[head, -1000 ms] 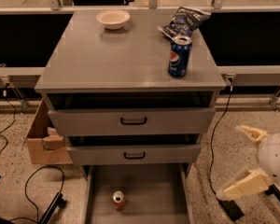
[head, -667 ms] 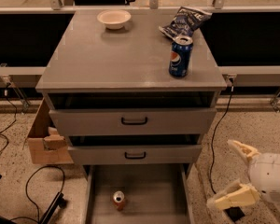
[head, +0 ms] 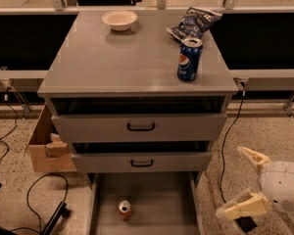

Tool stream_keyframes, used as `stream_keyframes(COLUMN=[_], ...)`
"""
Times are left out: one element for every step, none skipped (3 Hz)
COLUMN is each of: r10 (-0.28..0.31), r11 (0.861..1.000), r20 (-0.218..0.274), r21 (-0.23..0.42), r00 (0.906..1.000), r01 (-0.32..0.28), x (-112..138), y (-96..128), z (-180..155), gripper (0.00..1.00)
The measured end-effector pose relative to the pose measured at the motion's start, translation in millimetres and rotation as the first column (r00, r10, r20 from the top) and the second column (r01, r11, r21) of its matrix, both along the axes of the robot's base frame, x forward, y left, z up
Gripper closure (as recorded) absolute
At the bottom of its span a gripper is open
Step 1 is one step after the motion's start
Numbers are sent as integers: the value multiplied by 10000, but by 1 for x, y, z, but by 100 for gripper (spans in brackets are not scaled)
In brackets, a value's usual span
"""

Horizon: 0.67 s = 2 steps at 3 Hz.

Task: Pick coke can from bottom drawer and place on counter

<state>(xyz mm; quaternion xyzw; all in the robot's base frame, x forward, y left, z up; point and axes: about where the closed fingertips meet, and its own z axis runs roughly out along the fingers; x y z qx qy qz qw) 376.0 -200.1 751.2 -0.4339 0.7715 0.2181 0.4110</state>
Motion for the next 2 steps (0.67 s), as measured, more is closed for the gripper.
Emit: stream_keyframes(r10=[228,624], r11=[9997,9978], r20=[59,59], r21=[113,221], r00=[9997,9980], r01=[-229,-626], x=[5,12], y=[18,47], z=[-25,-80], gripper=[0,0])
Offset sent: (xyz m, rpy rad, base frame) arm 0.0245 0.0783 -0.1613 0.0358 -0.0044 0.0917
